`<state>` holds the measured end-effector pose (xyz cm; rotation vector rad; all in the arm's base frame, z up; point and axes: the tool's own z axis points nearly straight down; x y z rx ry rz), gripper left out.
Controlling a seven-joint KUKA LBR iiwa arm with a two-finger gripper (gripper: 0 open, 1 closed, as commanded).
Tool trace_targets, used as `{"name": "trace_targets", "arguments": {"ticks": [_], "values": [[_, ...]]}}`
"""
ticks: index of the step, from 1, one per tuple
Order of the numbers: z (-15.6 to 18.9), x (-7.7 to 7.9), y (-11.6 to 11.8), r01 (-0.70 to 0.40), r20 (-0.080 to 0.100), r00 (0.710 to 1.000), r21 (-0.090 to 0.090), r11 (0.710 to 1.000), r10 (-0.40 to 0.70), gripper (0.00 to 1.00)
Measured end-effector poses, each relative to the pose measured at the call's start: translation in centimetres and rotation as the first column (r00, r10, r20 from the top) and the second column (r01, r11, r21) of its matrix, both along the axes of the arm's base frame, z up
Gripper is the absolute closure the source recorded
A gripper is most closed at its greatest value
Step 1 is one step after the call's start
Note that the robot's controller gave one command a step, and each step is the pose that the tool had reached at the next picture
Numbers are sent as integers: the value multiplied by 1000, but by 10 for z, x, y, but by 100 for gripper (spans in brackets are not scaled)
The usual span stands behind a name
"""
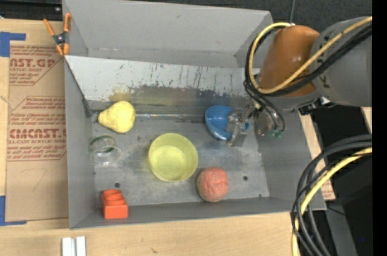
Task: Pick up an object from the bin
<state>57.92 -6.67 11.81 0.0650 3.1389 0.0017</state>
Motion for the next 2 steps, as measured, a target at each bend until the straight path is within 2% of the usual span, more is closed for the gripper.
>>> {"name": "trace_targets", "arguments": {"ticks": [1,2], "values": [[10,-2,0,0,-8,1000,1,1000,0,100],[33,-1,0,0,-4,1000,1,1000,0,100]]}}
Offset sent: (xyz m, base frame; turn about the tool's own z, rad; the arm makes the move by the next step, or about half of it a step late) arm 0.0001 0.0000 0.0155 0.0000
